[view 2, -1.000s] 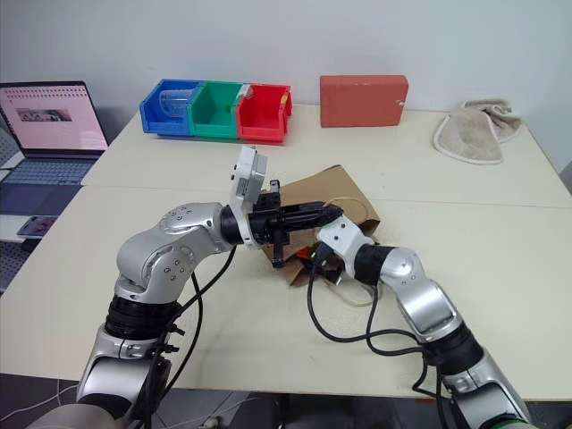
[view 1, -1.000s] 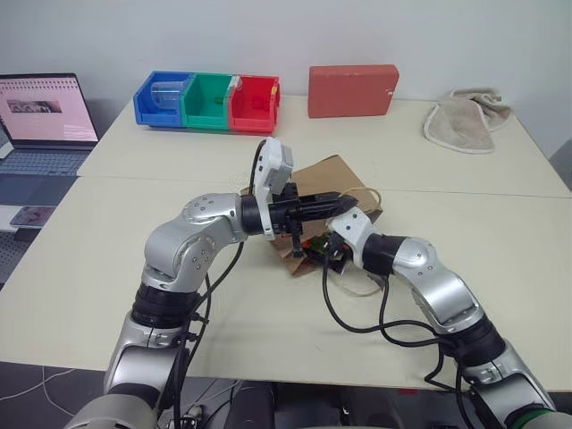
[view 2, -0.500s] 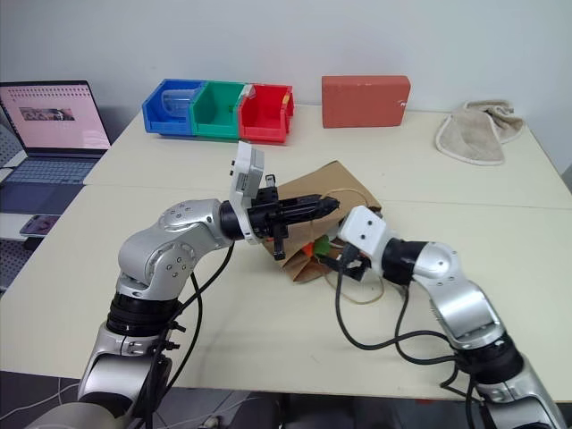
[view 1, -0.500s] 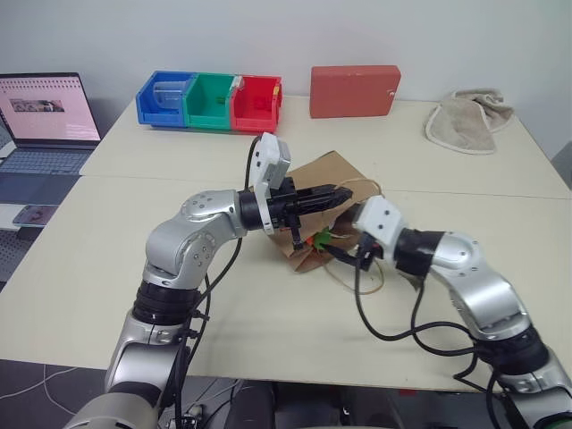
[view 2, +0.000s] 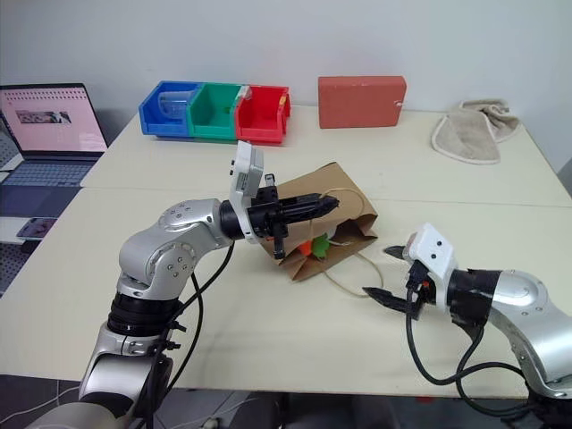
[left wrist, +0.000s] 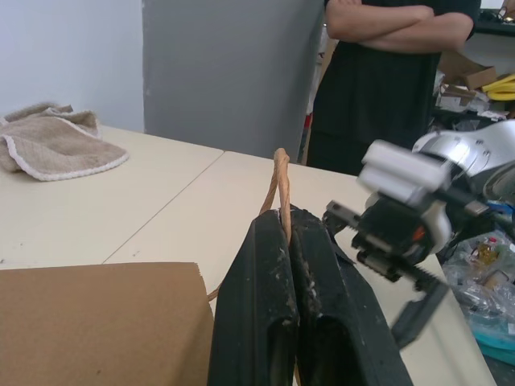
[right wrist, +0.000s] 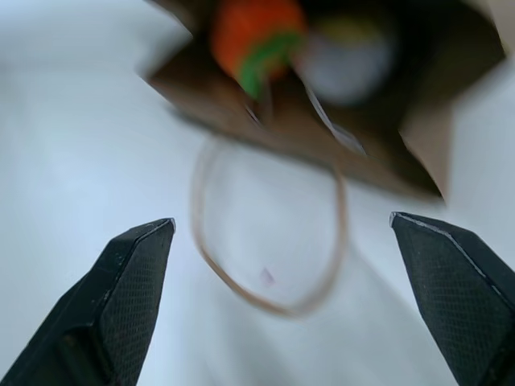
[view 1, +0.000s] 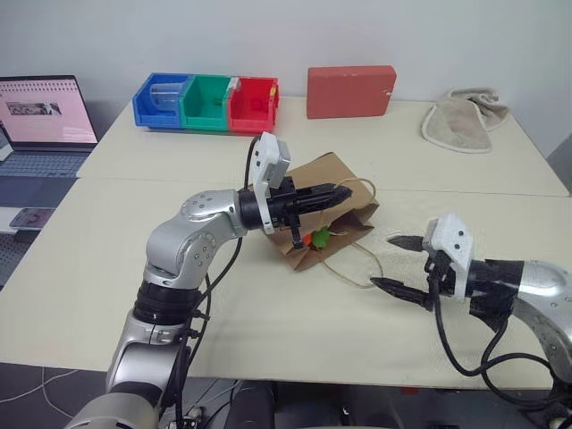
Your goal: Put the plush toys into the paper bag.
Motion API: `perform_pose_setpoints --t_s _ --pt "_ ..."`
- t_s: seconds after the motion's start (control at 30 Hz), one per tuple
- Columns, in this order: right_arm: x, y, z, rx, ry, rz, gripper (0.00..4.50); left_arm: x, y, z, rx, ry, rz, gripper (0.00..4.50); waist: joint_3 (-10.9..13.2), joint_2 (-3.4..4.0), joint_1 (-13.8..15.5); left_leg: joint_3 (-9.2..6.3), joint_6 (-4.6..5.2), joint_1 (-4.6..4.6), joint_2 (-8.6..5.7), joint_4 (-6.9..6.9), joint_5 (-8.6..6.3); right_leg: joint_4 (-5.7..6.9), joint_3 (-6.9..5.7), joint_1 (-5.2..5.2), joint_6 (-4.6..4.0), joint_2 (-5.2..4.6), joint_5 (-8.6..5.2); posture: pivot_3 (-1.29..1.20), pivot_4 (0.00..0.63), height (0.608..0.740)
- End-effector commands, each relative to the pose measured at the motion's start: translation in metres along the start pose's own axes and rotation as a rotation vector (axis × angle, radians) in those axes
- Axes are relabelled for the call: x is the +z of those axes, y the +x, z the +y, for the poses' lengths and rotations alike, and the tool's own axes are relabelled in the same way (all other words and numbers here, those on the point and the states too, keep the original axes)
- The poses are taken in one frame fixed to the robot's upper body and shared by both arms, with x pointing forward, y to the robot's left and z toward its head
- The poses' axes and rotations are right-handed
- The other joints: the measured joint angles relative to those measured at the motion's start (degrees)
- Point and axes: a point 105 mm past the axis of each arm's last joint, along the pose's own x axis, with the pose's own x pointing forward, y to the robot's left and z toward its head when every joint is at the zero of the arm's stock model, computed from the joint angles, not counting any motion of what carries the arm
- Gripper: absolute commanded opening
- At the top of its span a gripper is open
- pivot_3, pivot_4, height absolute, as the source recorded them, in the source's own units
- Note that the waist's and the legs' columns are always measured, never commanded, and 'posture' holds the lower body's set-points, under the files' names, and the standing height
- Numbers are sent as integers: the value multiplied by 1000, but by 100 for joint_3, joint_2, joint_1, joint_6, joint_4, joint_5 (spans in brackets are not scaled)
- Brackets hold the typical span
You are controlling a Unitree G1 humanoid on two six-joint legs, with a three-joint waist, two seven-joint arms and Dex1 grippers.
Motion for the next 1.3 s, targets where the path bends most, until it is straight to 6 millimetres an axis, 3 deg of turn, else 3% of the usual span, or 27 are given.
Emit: perform_pose_setpoints --t_s 0.03,0.13,0.23,0.4,0.6,0.83,1.1,1.2,1.3 --pt "-4 13 -3 -44 -3 -23 4480 12 0 -4 -14 55 -30 0 0 0 -3 2 0 1 0 -1 0 1 2 -1 2 0 1 0 150 740" --pt "-17 27 -5 -60 26 -8 4480 13 0 -4 -11 57 -30 0 0 1 2 -4 0 1 1 -4 0 1 -2 -1 12 1 7 0 150 740" --pt "-17 40 -15 -105 79 -37 3892 13 -1 -4 -10 59 -28 0 0 1 -1 -3 0 -2 -1 -5 0 1 -1 -2 17 0 10 0 150 740" --pt "-22 50 -11 -54 50 -15 2157 13 -2 -4 -4 66 -24 0 0 1 3 -8 0 -1 -1 -6 0 1 -4 -2 17 0 10 0 150 740" --pt "-13 47 -12 -45 63 -58 49 15 -5 -4 4 68 -17 0 0 1 3 -8 0 0 -1 -6 0 2 -4 -1 17 1 10 0 150 740" --pt "18 17 -17 32 237 -146 49 33 -9 5 26 125 -30 0 1 2 11 -11 0 -2 -1 -6 0 2 -5 -1 18 1 11 0 150 740" --pt "80 -48 -24 122 245 -236 49 71 -4 23 52 237 -50 0 2 2 20 -12 0 -5 -2 -6 0 -1 -8 0 17 0 10 0 150 740" --pt "104 -72 -36 105 231 -246 49 75 2 28 43 255 -45 0 2 3 20 -9 0 -6 -2 -8 0 -4 -7 0 17 0 10 0 150 740" --pt "116 -84 -42 80 197 -237 49 75 12 38 65 250 -53 0 2 3 21 -9 1 -6 -2 -9 -1 -3 -9 -1 15 0 8 0 150 740"
